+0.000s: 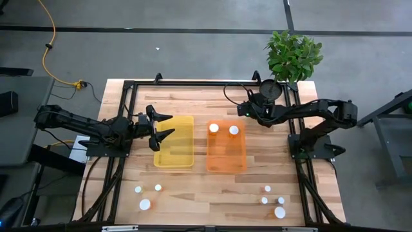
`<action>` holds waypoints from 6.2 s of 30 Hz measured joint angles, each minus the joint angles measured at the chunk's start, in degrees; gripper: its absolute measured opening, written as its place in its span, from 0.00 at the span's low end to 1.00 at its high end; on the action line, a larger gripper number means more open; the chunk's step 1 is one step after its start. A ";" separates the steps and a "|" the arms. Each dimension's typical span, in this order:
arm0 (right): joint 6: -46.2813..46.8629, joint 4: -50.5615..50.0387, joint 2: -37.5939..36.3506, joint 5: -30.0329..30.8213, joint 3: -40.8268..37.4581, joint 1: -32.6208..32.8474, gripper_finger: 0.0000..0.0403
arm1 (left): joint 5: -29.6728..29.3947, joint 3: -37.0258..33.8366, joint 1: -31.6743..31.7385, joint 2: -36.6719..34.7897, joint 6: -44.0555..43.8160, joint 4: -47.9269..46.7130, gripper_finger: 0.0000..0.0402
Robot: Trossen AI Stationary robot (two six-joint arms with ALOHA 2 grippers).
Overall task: Pick and place medicine bottles into bin by pill shape (circle, oval)
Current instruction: Put the orange capsule bottle into the orange bin, then put the blue tablet bottle into the yellow bin
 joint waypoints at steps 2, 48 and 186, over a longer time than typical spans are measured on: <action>-0.06 0.02 0.00 -0.41 0.00 0.00 0.88 | 0.00 0.00 0.00 0.00 0.00 -0.01 0.68; 6.91 -1.62 3.69 -7.39 -0.24 -7.08 0.52 | 0.00 0.00 0.00 0.00 -0.02 -0.10 0.68; 22.10 -18.15 -8.60 -4.48 -8.81 1.24 0.65 | 1.07 0.02 0.02 0.00 -0.07 -0.86 0.68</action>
